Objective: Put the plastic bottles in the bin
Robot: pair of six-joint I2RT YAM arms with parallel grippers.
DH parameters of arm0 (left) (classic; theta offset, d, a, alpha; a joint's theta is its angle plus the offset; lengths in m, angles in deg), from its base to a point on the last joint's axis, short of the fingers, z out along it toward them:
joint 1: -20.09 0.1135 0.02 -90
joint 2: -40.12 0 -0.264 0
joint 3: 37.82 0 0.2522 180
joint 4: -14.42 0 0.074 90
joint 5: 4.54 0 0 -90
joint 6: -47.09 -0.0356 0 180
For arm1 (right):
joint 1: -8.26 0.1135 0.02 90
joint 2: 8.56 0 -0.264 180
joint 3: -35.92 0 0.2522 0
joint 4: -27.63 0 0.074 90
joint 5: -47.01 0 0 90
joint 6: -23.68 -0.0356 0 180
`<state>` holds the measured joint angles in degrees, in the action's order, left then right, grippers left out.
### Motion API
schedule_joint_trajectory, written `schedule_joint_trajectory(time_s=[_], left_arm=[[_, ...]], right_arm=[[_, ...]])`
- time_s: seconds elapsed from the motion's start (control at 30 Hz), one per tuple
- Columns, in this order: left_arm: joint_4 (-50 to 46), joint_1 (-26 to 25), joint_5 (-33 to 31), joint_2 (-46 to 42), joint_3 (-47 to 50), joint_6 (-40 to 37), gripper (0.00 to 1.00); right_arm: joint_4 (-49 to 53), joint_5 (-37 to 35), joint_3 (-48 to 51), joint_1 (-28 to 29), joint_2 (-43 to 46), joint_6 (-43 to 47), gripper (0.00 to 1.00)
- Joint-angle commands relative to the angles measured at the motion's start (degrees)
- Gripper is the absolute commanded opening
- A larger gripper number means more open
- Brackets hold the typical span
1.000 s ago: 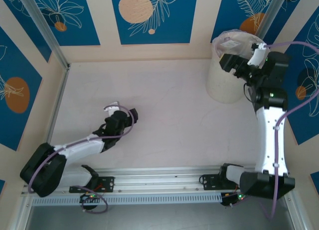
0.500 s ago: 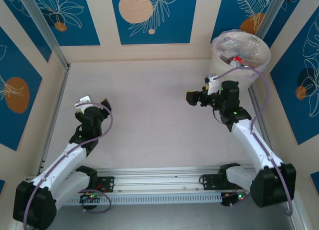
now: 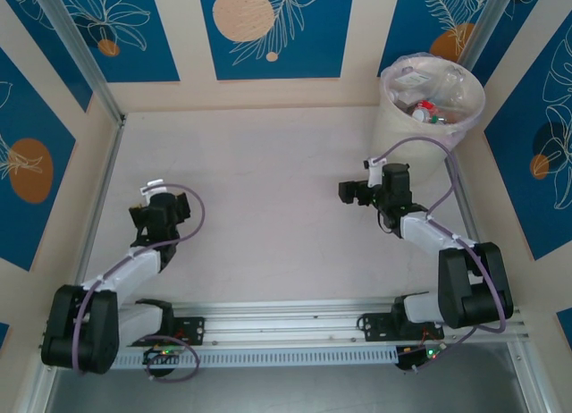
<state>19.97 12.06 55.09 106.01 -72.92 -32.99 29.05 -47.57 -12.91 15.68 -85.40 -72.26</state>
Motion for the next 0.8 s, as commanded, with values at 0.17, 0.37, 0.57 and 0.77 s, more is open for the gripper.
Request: schedule_joint_trajectory(time_s=[0.17, 0.37, 0.57, 0.77], left_arm=[[21.9, 1.3, 15.3, 11.3, 0.6, -10.7, 1.0], [33.1, 1.3, 16.5, 19.0, 2.1, -11.8, 1.0], [31.7, 1.5, 12.4, 22.0, 0.1, -10.0, 1.0], [32.2, 1.6, 12.3, 22.2, 0.1, -9.9, 1.0]], right_arm=[[-8.7, 2.0, 5.3, -4.8, 1.1, -1.4, 1.0], [-10.5, 4.0, 6.4, -6.4, 0.9, -0.9, 1.0], [-19.8, 1.7, 10.9, -6.9, 1.2, -0.9, 0.99], [-35.1, -4.1, 16.9, -7.1, -0.1, -1.0, 1.0]])
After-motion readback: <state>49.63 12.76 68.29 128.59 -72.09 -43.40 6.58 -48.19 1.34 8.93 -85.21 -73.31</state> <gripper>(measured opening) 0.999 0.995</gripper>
